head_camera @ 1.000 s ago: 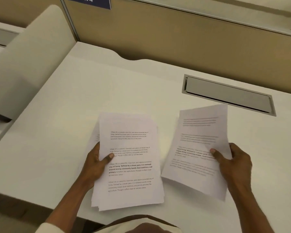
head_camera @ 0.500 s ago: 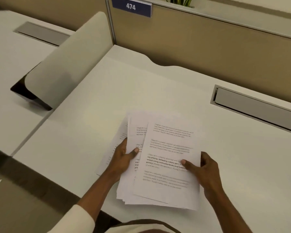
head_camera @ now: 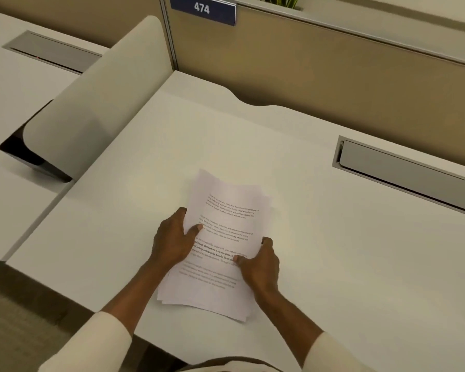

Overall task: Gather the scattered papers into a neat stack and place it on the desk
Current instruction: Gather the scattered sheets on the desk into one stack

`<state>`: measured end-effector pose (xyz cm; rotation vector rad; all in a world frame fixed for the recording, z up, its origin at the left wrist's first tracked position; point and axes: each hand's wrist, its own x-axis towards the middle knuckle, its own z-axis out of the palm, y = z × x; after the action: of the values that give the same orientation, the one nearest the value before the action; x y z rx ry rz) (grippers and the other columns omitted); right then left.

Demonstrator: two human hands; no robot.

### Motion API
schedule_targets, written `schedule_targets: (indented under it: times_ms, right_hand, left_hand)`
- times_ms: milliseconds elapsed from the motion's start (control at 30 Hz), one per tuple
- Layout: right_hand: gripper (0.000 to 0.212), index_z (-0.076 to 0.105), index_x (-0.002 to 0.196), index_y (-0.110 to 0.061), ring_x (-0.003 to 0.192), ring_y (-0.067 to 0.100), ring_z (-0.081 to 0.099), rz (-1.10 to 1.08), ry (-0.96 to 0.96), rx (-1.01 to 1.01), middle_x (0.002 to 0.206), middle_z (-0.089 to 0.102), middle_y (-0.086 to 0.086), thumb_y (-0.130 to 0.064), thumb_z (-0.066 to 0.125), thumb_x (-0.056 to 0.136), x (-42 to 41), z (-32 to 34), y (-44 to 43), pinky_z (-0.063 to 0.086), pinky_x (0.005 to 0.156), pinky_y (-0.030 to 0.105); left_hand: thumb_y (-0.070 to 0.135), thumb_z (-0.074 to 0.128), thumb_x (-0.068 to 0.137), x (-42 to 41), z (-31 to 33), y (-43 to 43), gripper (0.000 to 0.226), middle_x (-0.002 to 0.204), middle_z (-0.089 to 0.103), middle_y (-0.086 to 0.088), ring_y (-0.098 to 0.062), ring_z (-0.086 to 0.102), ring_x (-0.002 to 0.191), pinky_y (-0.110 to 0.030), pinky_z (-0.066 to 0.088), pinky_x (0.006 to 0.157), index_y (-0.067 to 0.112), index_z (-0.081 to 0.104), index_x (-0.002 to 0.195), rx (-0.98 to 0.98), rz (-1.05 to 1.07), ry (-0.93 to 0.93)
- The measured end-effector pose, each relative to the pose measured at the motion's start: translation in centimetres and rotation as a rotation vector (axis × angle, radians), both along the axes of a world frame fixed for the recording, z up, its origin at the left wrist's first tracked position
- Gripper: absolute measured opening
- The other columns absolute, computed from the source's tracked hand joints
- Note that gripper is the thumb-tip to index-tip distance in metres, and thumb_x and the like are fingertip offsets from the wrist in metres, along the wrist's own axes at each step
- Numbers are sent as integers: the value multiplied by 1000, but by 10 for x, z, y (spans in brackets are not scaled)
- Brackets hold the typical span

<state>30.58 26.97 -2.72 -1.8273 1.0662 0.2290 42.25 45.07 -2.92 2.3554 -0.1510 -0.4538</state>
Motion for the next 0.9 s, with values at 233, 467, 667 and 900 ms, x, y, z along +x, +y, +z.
schedule_targets:
  times_ms: [233,467,667,900]
  right_hand:
    - [69,50,143,-13,137,30,44,119,127,-257,144,47,10,-38,85,89,6,4,8,49,110,42]
    - [74,53,148,-8,134,34,60,-27,58,-5,143,61,12,-32,87,87,26,15,0,53,113,50]
    - [46,68,124,-16,108,29,76,-204,17,161,121,78,1,-24,87,83,31,17,-11,64,97,51]
    - [32,76,103,-12,93,27,80,-318,-20,351,103,83,3,-12,92,76,29,6,-23,68,89,50]
  left_hand:
    - [46,75,98,-10,-6,-19,64,147,46,-24,-43,42,137,-56,47,104,-2,58,137,522,33,-78]
    - [61,75,92,-8,0,-37,81,146,41,-26,-45,45,136,-57,49,103,1,46,138,518,190,89]
    - [72,75,86,11,5,-33,99,146,56,-27,-46,57,134,-51,37,114,3,40,147,584,239,183]
    - [60,92,75,27,5,-19,66,125,73,-20,-46,59,128,-49,38,109,9,62,104,381,425,319]
